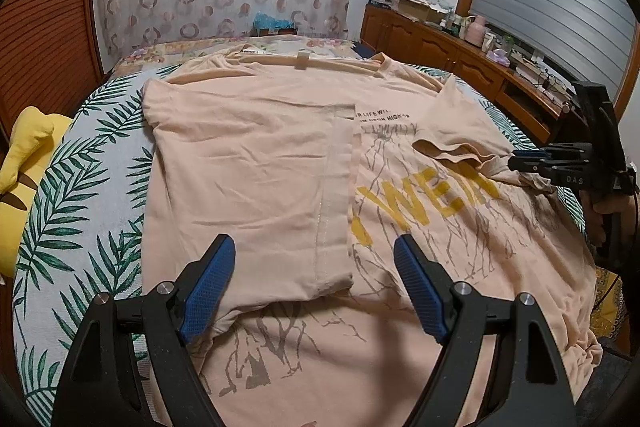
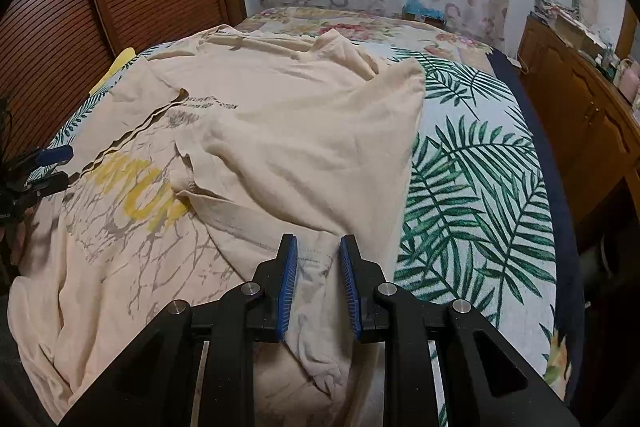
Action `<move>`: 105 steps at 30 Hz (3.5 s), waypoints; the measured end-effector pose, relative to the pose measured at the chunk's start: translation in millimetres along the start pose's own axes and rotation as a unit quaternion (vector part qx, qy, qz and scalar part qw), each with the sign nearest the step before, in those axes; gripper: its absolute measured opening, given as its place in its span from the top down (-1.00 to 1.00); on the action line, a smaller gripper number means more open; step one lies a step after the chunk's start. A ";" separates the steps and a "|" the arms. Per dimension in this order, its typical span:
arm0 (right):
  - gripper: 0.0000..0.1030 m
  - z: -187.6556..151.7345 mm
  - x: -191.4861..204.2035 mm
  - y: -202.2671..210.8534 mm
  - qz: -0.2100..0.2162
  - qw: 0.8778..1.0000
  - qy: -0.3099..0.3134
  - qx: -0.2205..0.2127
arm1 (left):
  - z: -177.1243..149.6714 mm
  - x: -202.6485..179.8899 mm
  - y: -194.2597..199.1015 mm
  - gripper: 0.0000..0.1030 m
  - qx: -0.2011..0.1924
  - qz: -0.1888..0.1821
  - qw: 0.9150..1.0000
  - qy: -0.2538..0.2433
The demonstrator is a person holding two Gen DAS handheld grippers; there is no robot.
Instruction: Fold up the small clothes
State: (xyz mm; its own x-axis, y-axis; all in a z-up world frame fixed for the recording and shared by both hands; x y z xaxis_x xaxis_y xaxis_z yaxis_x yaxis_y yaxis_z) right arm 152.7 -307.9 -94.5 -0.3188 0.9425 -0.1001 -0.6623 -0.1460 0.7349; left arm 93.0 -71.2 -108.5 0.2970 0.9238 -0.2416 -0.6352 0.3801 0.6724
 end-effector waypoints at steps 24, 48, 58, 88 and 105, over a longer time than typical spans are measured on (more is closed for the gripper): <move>0.74 -40.2 41.4 47.8 0.077 0.996 0.039 -0.007 | 0.1 0.4 0.2 -0.59 0.000 0.000 1.000 0.000; 0.11 59.3 -61.8 -56.7 -0.045 0.998 -0.038 0.001 | 72.8 77.6 6.4 -0.59 -0.030 0.051 0.998 -0.012; 0.07 70.8 -59.1 -77.8 -0.047 0.998 -0.036 -0.022 | 88.6 131.9 -33.2 -0.19 0.010 0.062 0.998 0.007; 0.06 70.1 -61.6 -74.5 -0.048 0.998 -0.031 -0.024 | 133.9 173.3 -57.2 0.92 0.006 0.087 0.996 0.029; 0.88 86.2 -26.0 -4.9 0.017 0.992 -0.018 -0.121 | 103.5 98.9 30.3 0.93 -0.070 0.014 0.997 0.005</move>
State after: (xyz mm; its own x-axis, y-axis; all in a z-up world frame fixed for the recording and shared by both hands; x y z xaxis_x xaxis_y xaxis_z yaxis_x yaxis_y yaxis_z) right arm 222.7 -305.8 -37.7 -0.3218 0.9455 -0.0499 -0.7959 -0.2416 0.5551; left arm 176.9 26.9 -39.6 0.2705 0.9344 -0.2316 -0.7370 0.3558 0.5747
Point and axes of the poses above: each gripper's, at about its wrist camera, not at the fingertips, and y roughly against the way its jaws point, x to its left, z to its top, the point moved 7 cm from there along -y, roughly the way its jaws point, and after that the axes turned 6 degrees about -z, right-handed, at the moved point
